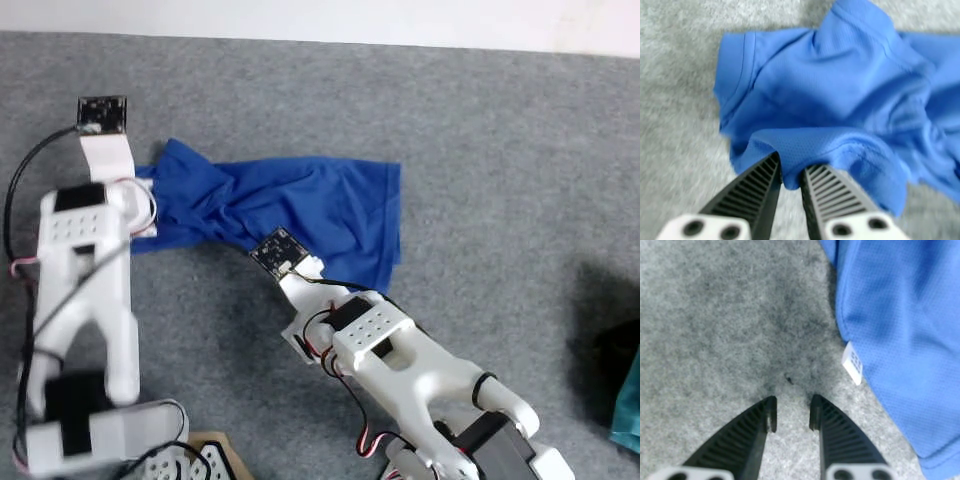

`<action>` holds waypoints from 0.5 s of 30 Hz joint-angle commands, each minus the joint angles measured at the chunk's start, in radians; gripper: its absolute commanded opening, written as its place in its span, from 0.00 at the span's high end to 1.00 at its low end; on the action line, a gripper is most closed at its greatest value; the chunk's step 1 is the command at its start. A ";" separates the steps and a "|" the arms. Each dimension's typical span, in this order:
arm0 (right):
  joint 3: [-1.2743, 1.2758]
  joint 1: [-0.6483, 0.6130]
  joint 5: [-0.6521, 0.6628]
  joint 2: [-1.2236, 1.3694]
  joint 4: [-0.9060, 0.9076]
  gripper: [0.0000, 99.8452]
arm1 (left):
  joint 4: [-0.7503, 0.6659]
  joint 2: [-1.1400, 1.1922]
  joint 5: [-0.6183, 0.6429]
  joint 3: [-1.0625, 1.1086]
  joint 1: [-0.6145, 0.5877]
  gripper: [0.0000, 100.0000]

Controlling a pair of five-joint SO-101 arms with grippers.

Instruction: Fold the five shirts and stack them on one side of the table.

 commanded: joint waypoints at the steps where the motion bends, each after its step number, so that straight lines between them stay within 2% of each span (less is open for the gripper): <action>1: -0.033 -0.005 0.012 0.001 -0.016 0.87 | -0.046 0.170 0.068 -0.191 -0.012 0.99; 8: -0.038 -0.005 0.012 0.027 -0.016 0.87 | -0.046 0.375 0.153 -0.452 -0.010 0.99; 13: -0.050 -0.005 0.012 0.074 -0.016 0.87 | -0.038 0.561 0.150 -0.598 -0.002 0.98; 15: -0.053 -0.005 0.012 0.074 -0.015 0.87 | -0.018 0.619 0.150 -0.627 -0.004 0.94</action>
